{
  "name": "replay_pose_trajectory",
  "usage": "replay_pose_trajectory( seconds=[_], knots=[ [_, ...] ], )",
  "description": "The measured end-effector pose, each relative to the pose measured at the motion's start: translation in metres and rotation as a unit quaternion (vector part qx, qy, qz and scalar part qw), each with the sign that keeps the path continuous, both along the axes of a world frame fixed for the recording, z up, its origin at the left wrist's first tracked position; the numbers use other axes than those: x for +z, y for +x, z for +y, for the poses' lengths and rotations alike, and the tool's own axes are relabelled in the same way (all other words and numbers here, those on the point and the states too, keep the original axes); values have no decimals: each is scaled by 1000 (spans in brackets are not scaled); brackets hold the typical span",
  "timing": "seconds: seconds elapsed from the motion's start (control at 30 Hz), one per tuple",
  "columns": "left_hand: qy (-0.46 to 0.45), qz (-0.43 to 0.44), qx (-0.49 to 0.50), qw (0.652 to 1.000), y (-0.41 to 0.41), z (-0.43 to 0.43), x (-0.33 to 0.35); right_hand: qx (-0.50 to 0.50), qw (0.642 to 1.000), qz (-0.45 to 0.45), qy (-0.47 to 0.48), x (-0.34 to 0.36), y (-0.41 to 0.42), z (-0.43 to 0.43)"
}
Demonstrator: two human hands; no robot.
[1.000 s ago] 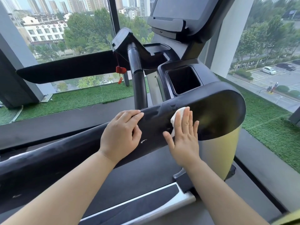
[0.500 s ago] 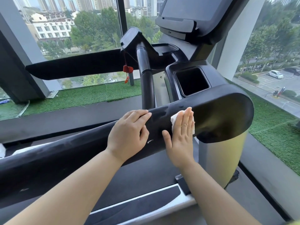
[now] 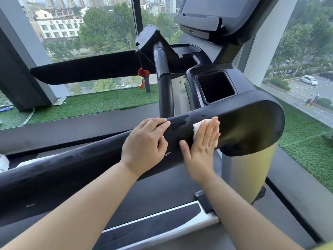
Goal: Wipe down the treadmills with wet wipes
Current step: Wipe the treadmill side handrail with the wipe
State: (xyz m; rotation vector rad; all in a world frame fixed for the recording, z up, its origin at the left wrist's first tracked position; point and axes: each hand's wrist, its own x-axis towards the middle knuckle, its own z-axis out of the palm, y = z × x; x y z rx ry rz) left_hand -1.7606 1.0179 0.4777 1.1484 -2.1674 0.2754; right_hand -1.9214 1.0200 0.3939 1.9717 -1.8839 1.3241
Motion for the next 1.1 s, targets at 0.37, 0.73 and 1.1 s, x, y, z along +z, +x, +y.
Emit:
replay_pose_trajectory(
  seconds=[0.37, 0.73, 1.1],
  knots=[
    [-8, 7, 7, 1000, -1, 1, 1, -29, 996, -86, 22, 0, -18, -8],
    [-21, 12, 17, 1000, -2, 1, -1, -23, 993, -119, -12, -15, -25, -10],
    [-5, -44, 12, 999, -1, 0, -1, 5, 981, -193, 1, -21, -11, -5]
  ],
)
